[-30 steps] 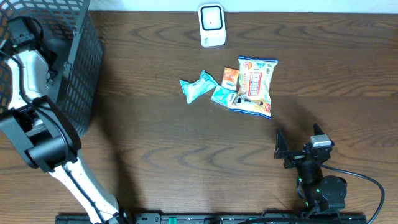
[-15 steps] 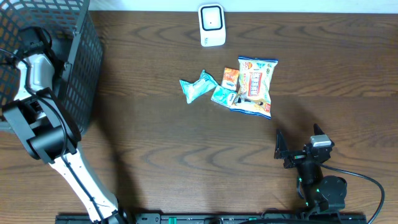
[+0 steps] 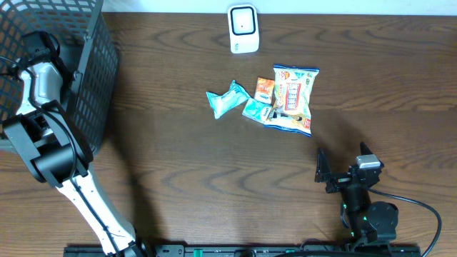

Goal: Scan the item barcode

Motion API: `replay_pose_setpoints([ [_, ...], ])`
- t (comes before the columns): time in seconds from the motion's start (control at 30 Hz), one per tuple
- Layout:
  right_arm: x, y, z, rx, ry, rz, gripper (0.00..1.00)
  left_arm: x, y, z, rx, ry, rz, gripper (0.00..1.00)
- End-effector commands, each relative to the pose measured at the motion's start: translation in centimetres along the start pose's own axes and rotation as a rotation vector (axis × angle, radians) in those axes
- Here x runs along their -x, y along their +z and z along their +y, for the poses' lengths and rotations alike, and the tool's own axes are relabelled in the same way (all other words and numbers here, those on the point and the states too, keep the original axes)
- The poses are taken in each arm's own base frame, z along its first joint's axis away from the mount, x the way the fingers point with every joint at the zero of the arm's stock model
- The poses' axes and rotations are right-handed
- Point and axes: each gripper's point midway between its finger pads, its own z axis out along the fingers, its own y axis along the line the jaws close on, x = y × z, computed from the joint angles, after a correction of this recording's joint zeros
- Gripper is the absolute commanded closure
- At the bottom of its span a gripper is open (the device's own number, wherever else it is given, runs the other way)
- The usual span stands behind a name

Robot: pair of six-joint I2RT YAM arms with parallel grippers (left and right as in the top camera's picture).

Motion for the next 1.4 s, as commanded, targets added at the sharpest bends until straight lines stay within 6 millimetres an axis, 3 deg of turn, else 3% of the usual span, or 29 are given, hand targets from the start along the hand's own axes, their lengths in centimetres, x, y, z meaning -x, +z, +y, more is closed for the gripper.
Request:
replay_pose_setpoints([
  [0.0, -0.1, 0.0, -0.2, -0.010, -0.011, 0.002, 0.01, 0.6, -0.7, 0.7, 0.014, -0.010, -0.010, 0.51],
  [0.2, -0.1, 0.0, -0.2, -0.010, -0.011, 0.002, 0.01, 4.2, -5.9, 0.3, -0.056, -0.054, -0.085, 0.50],
  [0.3, -0.1, 0.0, -0.2, -0.010, -0.011, 0.002, 0.01, 6.6, -10.3, 0.1, -0.127, -0.087, -0.138, 0.50],
  [0.5, -0.1, 0.0, -0.2, -0.010, -0.011, 0.002, 0.01, 10.7, -21.7, -0.1, -0.359, -0.153, -0.237, 0.50],
  [0.67, -0.1, 0.0, -0.2, -0.010, -0.011, 0.002, 0.01, 10.9, -30.6, -0.8, -0.617, -0.143, -0.237, 0.50],
  [0.83, -0.1, 0.0, -0.2, -0.010, -0.011, 0.002, 0.01, 6.9, -38.7, -3.6, -0.910, -0.028, -0.133, 0.51],
  [0.9, -0.1, 0.0, -0.2, -0.010, -0.011, 0.002, 0.01, 5.0, -40.9, -4.8, -0.982, 0.019, -0.103, 0.51],
  [1.0, -0.1, 0.0, -0.2, -0.010, -0.011, 0.002, 0.01, 0.4, -43.9, -7.7, -1.068, 0.216, -0.097, 0.51],
  [1.2, -0.1, 0.0, -0.2, -0.010, -0.011, 0.002, 0.01, -9.1, -46.0, -10.9, -1.121, 0.636, -0.080, 0.50],
  [1.37, -0.1, 0.0, -0.2, -0.010, -0.011, 0.002, 0.01, -17.1, -44.6, -11.9, -1.097, 1.001, -0.027, 0.50],
])
